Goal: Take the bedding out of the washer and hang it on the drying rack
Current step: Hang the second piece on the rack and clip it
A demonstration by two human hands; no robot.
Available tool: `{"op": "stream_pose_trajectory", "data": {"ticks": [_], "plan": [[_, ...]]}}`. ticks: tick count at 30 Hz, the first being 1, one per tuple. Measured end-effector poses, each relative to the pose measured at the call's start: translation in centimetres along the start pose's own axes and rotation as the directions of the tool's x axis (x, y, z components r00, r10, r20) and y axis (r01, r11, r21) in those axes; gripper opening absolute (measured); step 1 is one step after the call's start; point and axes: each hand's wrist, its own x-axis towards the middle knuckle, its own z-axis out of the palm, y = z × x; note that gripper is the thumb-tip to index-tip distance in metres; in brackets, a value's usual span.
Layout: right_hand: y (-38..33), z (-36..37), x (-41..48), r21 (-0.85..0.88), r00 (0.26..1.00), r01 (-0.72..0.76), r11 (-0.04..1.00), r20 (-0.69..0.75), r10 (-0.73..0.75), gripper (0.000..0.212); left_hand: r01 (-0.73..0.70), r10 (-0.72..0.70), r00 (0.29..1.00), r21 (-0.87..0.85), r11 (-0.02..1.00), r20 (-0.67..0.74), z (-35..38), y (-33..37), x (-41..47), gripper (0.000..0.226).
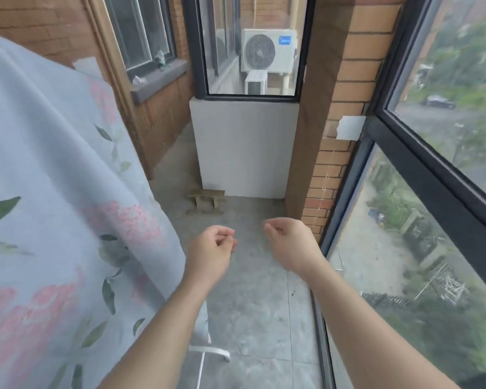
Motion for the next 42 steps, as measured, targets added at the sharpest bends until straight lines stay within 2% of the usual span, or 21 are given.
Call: {"op": "stream_pose_trajectory", "data": {"ticks": [6, 11, 14, 17, 20, 24, 26, 28, 31, 33, 35, 37, 42], "plan": [[-1.3, 1.1, 12.1, -0.013, 1.000, -0.016, 1.000, 0.025, 0.017, 0.030, 0.016, -0.016, 1.000, 0.057, 0.998, -0.001, 0.6, 0.8, 12.9, 0.018], [-1.8, 4.5, 22.8, 0.010, 0.990, 0.036, 0.999, 0.135, -0.037, 0.030, 0.008, 0.007, 0.995, 0.148, 0.989, -0.104, 1.2, -0.6, 21.4, 0.007], [-2.5, 6.9, 29.2, 0.005, 0.968, 0.126, 0.992, 0.216, -0.124, 0.030, 0.037, 0.007, 0.984, 0.247, 0.968, -0.176, 1.1, -1.4, 25.8, 0.009], [-3.9, 10.2, 36.4, 0.010, 0.902, 0.262, 0.965, 0.353, -0.248, 0.026, 0.101, 0.019, 0.939, 0.330, 0.938, -0.343, 0.5, -1.8, 30.3, 0.010], [-6.7, 13.1, 42.4, 0.037, 0.820, 0.357, 0.933, 0.466, -0.332, 0.033, 0.215, -0.001, 0.875, 0.387, 0.897, -0.484, -1.4, -0.9, 33.3, 0.008], [-12.0, 17.6, 47.2, 0.161, 0.660, 0.450, 0.878, 0.603, -0.448, 0.038, 0.394, 0.070, 0.717, 0.486, 0.780, -0.693, -4.8, 1.0, 33.6, 0.014], [-14.9, 20.8, 47.6, 0.256, 0.527, 0.466, 0.847, 0.688, -0.498, 0.026, 0.494, 0.064, 0.627, 0.459, 0.738, -0.777, -6.3, 1.4, 33.1, 0.016], [-17.2, 23.7, 47.1, 0.351, 0.405, 0.442, 0.826, 0.743, -0.533, 0.028, 0.537, 0.149, 0.551, 0.485, 0.690, -0.821, -6.9, 2.2, 32.4, 0.015], [-20.4, 26.6, 45.6, 0.474, 0.232, 0.434, 0.766, 0.762, -0.604, 0.028, 0.558, 0.374, 0.456, 0.586, 0.587, -0.808, -8.0, 3.1, 32.2, 0.016], [-22.3, 29.1, 44.7, 0.525, 0.133, 0.436, 0.731, 0.766, -0.629, 0.028, 0.553, 0.561, 0.390, 0.673, 0.492, -0.730, -9.0, 3.2, 32.4, 0.016], [-24.0, 30.6, 43.8, 0.580, 0.053, 0.378, 0.722, 0.765, -0.642, 0.029, 0.525, 0.661, 0.365, 0.731, 0.436, -0.656, -10.2, 3.8, 32.6, 0.019], [-26.0, 32.4, 43.5, 0.622, -0.055, 0.326, 0.712, 0.764, -0.643, 0.029, 0.545, 0.732, 0.312, 0.745, 0.384, -0.606, -11.6, 4.2, 33.6, 0.024], [-30.1, 35.4, 42.8, 0.694, -0.322, 0.249, 0.676, 0.717, -0.618, 0.011, 0.616, 0.778, 0.210, 0.698, 0.365, -0.592, -14.0, 5.1, 35.2, 0.021]]}}
